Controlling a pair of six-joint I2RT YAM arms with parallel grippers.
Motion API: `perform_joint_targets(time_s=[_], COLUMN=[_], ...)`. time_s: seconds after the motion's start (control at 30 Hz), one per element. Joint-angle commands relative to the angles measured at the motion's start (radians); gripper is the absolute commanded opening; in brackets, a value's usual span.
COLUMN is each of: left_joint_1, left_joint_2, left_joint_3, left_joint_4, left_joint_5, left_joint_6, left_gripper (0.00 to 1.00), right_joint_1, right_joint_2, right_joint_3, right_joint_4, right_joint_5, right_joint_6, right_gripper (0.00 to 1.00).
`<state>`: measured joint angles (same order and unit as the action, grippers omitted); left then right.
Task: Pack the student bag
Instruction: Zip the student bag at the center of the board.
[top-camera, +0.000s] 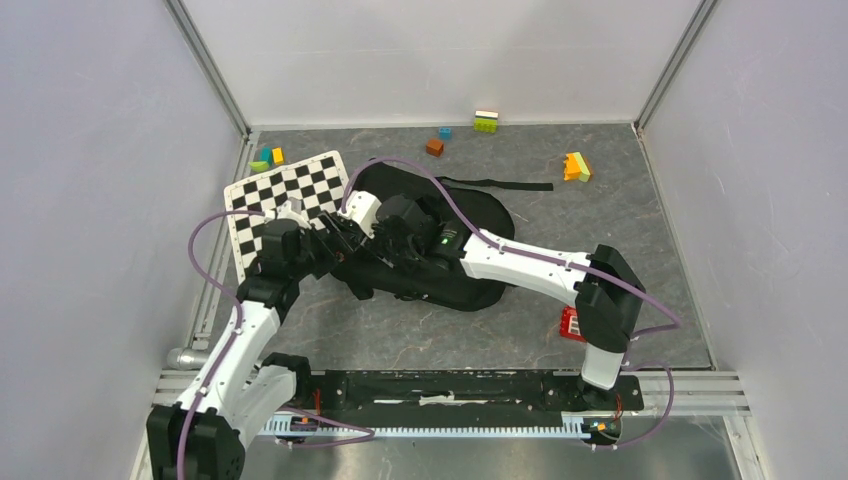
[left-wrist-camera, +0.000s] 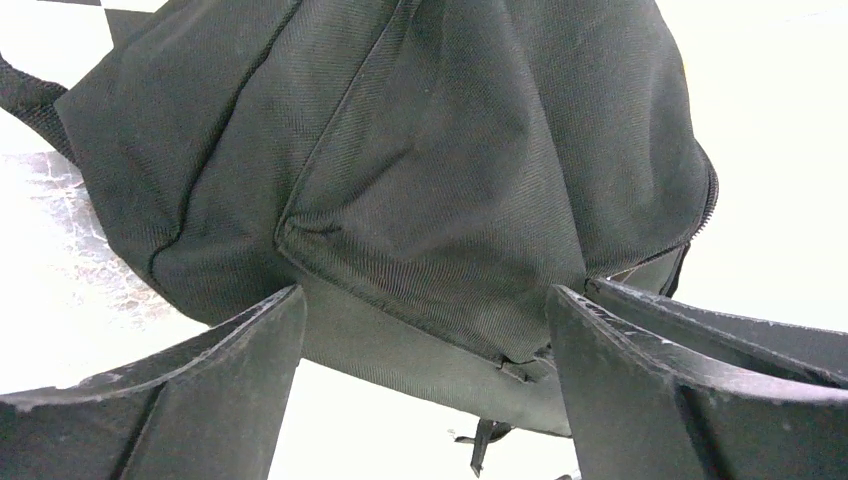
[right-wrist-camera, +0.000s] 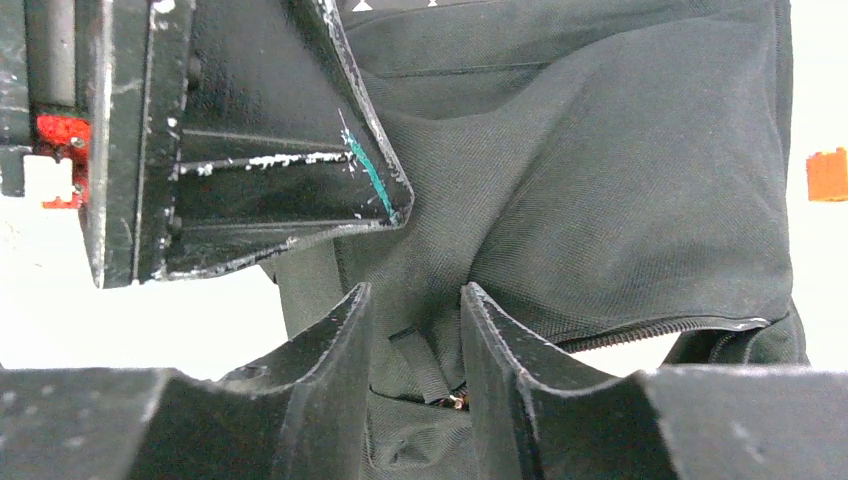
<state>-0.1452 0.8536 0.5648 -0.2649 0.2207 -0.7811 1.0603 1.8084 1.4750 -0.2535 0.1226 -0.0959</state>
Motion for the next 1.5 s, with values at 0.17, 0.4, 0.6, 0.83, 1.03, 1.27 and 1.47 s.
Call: perform_joint_targets(time_s=[0.17, 0.4, 0.6, 0.83, 1.03, 1.27, 1.47], left_joint_1=[0.006, 0.005, 0.007, 0.012, 0.03, 0.036, 0.034], left_joint_2=[0.084, 0.126, 0.137, 0.156, 0.155, 0.132, 0.096], left_joint_3=[0.014, 0.036, 0.038, 0.053, 0.055, 0.056, 0.076], left_joint_4=[0.135, 0.137, 0.136, 0.095, 0.048, 0.003, -0.01], left_joint_5=[0.027, 0.006, -0.007, -0.032, -0.045, -0.088, -0.09], left_joint_6=[-0.01, 0.042, 0.073, 0.136, 0.166, 0.196, 0.244], left_gripper=[0.87, 0.67, 0.43, 0.02, 0.02, 0.02, 0.07], right_joint_1=[0.0, -0.002, -0.003, -0.003, -0.047, -0.14, -0.192], right_joint_2=[0.017, 0.03, 0.063, -0.008, -0.018, -0.058, -0.095], right_joint_3=[0.013, 0.013, 0.042, 0.044, 0.123, 0.129, 0.125], right_joint_4=[0.018, 0.043, 0.041, 0.044, -0.021, -0.007, 0.015], right_joint_5=[0.053, 0.049, 0.05, 0.161, 0.253, 0.255, 0.181], right_joint_6=[-0.05, -0.059, -0.073, -0.082, -0.071, -0.041, -0.018], right_gripper=[0.32, 0.21, 0.0, 0.0, 0.0, 0.0, 0.0])
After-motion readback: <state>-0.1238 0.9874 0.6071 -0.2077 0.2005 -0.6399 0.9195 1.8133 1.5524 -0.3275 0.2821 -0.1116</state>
